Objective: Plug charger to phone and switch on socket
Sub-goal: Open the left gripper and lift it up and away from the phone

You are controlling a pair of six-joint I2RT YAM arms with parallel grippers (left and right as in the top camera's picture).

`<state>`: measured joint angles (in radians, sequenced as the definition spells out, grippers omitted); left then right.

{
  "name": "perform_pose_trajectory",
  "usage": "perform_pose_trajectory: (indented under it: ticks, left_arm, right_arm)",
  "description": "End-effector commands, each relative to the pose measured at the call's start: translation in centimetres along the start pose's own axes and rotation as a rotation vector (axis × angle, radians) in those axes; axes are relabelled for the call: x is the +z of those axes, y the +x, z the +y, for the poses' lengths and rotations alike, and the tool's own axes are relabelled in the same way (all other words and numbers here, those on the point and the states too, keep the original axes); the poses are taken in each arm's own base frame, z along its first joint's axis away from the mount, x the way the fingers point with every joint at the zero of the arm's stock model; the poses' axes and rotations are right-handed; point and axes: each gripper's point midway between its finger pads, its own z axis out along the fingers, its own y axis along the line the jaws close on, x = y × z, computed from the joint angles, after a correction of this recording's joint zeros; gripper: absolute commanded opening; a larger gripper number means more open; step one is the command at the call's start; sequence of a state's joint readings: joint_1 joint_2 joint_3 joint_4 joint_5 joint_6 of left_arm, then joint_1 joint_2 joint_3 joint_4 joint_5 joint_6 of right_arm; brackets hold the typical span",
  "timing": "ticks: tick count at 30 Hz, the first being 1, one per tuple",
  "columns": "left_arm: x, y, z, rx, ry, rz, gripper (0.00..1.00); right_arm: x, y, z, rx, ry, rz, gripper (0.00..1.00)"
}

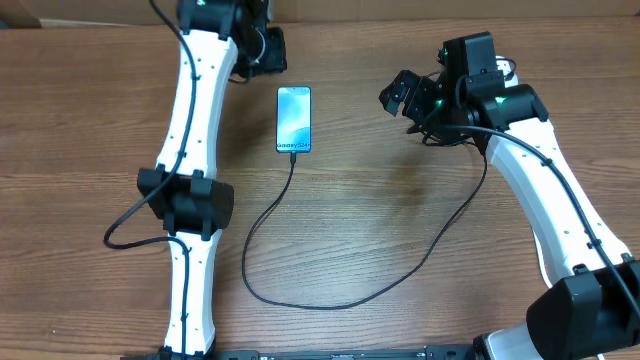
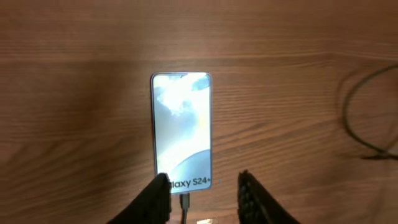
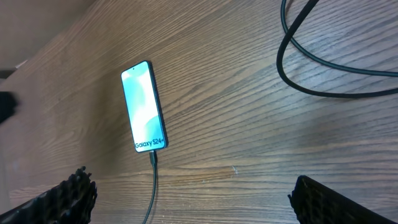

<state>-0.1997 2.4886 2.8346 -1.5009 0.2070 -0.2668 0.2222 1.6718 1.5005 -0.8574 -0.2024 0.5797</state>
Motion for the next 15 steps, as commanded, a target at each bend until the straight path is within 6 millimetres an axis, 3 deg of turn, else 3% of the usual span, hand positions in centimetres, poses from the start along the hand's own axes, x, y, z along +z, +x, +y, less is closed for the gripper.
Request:
perform_pose_trajectory:
  ticks: [1,3,7,8,9,15]
  left_arm:
    - [-3.6,-0.9,-0.8,0.014,0.039,-0.072,0.52]
    - [-5.7,-0.7,-0.9,0.01,0.047,-0.091,0.64]
    - [-9.5,-0.5,-0.9,0.001,0.085,-0.14,0.65]
    - [-10.5,-0.5,-0.9,-0.001,0.099,-0.156,0.7]
    - [-11.6,-0.6,-0.9,-0.002,0.113,-0.176,1.0]
    - [-17.3,-0.8,-0.2,-0.015,0.124,-0.288,1.0]
  right_arm:
    - [-0.3,-0.9,0.1,-0.001,0.001,-0.025,1.0]
    - [-0.3,-0.9,0.1,-0.001,0.001,-0.024,1.0]
    - [-0.3,-0.9,0.1,-0.001,-0.001,-0.023,1.0]
    - [-0.3,-0.9,0.2,-0.001,-0.003,-0.022,1.0]
    - [-0.3,-0.9,0.2,-0.001,-0.003,-0.022,1.0]
    - [-0.3,-0.7,0.1,0.0,0.001,-0.017,1.0]
